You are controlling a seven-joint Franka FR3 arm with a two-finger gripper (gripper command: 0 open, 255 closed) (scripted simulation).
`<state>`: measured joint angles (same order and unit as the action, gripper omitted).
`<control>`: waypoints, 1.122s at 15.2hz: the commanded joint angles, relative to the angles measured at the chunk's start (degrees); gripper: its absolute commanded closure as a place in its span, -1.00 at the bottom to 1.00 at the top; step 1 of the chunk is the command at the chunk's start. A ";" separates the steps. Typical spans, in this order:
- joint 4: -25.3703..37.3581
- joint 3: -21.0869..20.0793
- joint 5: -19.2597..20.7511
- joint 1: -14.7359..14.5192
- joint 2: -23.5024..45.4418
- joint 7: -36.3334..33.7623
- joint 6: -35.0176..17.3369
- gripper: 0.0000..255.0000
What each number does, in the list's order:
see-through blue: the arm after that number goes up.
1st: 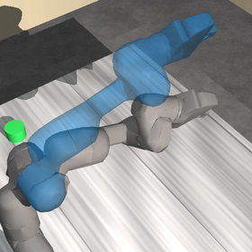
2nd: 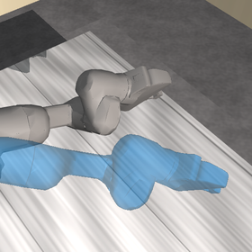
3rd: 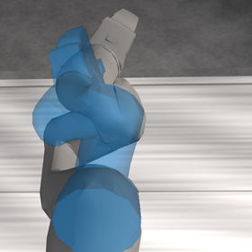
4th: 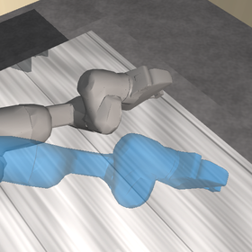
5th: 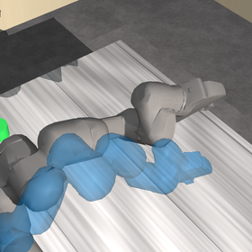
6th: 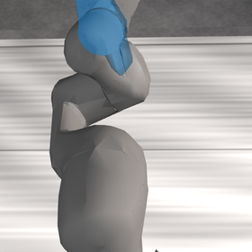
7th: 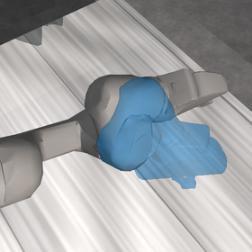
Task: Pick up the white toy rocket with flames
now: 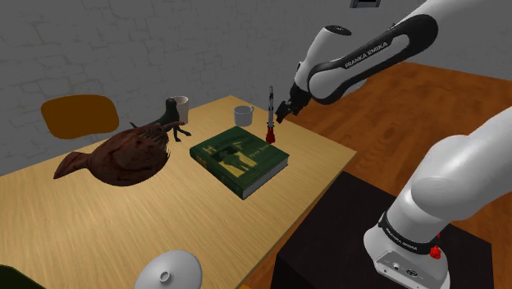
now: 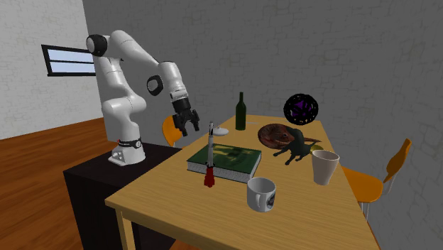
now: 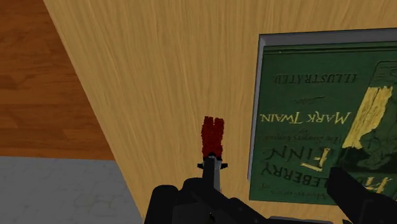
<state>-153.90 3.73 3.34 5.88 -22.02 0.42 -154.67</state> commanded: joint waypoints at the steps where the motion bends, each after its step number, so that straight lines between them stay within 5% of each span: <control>1: 1.03 0.09 0.59 0.74 5.55 -0.65 -7.18 -1.00; 6: 5.21 -0.48 4.14 3.77 18.55 -4.23 -21.81 -1.00; 8: 7.92 0.41 10.32 4.72 23.78 -9.76 -26.72 -1.00; 10: 11.25 6.40 20.13 1.21 28.63 -18.80 -30.69 -1.00; 11: 11.33 8.19 21.28 -0.31 29.47 -19.94 -31.52 -1.00; 17: 11.45 15.09 20.52 -7.03 34.72 -20.49 -36.63 -1.00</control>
<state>-142.35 18.00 24.03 -0.42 11.92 -20.10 -190.37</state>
